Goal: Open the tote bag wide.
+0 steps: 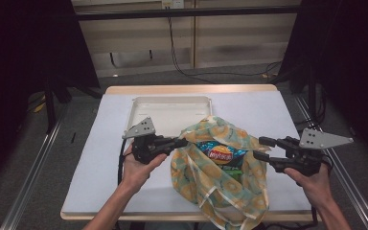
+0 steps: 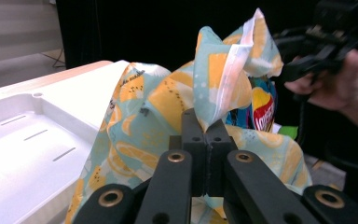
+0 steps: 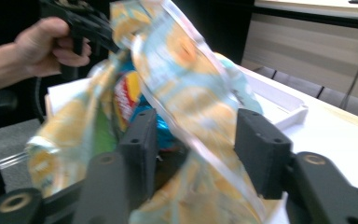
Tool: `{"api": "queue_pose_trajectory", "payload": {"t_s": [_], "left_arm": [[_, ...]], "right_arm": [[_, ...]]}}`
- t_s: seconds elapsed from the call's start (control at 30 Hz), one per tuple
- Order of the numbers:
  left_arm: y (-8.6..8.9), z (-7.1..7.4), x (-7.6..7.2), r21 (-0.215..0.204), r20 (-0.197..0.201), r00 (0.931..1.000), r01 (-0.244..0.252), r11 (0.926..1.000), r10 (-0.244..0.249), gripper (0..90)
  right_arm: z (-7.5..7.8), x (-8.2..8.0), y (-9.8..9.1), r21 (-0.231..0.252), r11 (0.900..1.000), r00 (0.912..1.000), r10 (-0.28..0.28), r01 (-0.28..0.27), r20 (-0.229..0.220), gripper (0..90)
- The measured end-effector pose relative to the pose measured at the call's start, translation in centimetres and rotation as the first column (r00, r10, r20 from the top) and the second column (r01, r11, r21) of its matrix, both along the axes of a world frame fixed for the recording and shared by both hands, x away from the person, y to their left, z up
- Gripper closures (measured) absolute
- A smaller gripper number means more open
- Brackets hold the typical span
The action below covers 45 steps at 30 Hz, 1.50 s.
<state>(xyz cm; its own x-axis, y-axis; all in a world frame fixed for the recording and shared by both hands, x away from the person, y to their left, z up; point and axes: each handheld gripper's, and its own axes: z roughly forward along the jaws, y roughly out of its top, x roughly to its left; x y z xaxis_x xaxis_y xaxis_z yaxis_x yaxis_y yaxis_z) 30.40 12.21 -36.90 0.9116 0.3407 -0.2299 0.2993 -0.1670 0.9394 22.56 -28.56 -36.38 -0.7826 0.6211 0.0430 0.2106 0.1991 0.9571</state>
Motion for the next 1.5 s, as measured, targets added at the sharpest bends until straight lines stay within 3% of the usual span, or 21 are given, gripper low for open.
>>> {"api": "queue_pose_trajectory", "payload": {"t_s": [0.03, 0.07, 0.1, 0.17, 0.23, 0.3, 0.5, 0.6, 0.7, 0.83, 1.03, 1.17, 1.37, 1.47, 1.5], "left_arm": [[0.1, 0.0, 0.1, -0.013, -0.008, 1.0, 0.001, 0.9999, -0.001, 89.8], [0.2, 0.1, 0.1, -0.01, 0.0, 1.0, -0.004, 0.9999, 0.004, 89.8], [0.3, 0.1, 0.1, -0.012, -0.002, 1.0, -0.002, 0.9999, 0.002, 89.8], [0.6, 0.1, 0.2, -0.003, 0.005, 1.0, -0.006, 1.0, 0.006, 89.7], [1.0, 0.2, 0.4, -0.011, 0.001, 0.9999, -0.012, 0.9999, 0.012, 89.7], [1.2, 0.1, 0.4, -0.007, -0.001, 0.9999, -0.013, 0.9999, 0.013, 89.7], [1.7, -0.7, 0.6, 0.006, -0.014, 0.9997, -0.021, 0.9998, 0.021, 89.6], [2.2, -1.2, 1.0, 0.016, -0.028, 0.9988, -0.039, 0.9991, 0.04, 89.6], [2.5, -2.1, 1.5, 0.041, -0.044, 0.9972, -0.059, 0.9974, 0.06, 89.6], [2.8, -3.8, 2.0, 0.088, -0.077, 0.9947, -0.061, 0.9943, 0.068, 89.5], [2.4, -6.0, 1.3, 0.157, -0.109, 0.9939, 0.003, 0.9875, 0.014, 89.0], [2.1, -6.6, 0.8, 0.162, -0.119, 0.9929, 0.023, 0.9865, -0.003, 88.3], [1.4, -8.3, 0.8, 0.219, -0.127, 0.9919, 0.03, 0.9752, -0.002, 86.0], [1.4, -8.3, 0.7, 0.216, -0.123, 0.9924, 0.024, 0.9762, 0.002, 80.6], [1.6, -8.1, 0.8, 0.21, -0.115, 0.9933, 0.02, 0.9776, 0.004, 79.4]], "right_arm": [[-0.1, 0.2, 0.0, -0.01, 0.9999, 1.0, 0.002, -0.002, -0.002, 62.3], [-0.1, 0.2, 0.0, -0.01, 0.9999, 1.0, 0.002, -0.002, -0.002, 62.3], [-0.2, 0.4, -0.1, -0.02, 0.9998, 1.0, -0.002, 0.002, 0.001, 71.6], [0.0, 0.9, -0.4, 0.018, 0.9998, 0.9999, 0.006, -0.006, 0.009, 88.2], [0.3, 1.3, -0.5, 0.035, 0.9994, 0.9999, -0.006, 0.005, 0.014, 90.0], [0.6, 1.8, -0.7, 0.057, 0.9982, 0.9996, -0.021, 0.02, 0.016, 90.0], [0.4, 3.8, -0.3, 0.06, 0.9963, 0.998, -0.062, 0.062, 0.002, 90.0], [-0.2, 5.0, 0.0, 0.057, 0.9958, 0.9975, -0.07, 0.071, -0.01, 90.0], [-1.8, 5.8, 0.4, 0.032, 0.9959, 0.995, -0.082, 0.084, -0.056, 90.0], [-3.4, 6.1, 0.7, -0.001, 0.9967, 0.9922, -0.081, 0.081, -0.095, 90.0], [-5.0, 6.3, 0.5, -0.029, 0.9958, 0.987, -0.09, 0.086, -0.134, 90.0], [-6.0, 6.2, 0.3, -0.049, 0.9949, 0.9823, -0.095, 0.088, -0.161, 90.0], [-7.8, 5.9, 0.4, -0.101, 0.9904, 0.9744, -0.112, 0.094, -0.194, 90.0], [-7.9, 5.9, 0.4, -0.099, 0.9915, 0.9753, -0.103, 0.085, -0.195, 89.9], [-7.5, 5.7, 0.2, -0.083, 0.9929, 0.9773, -0.099, 0.085, -0.187, 83.8]]}}
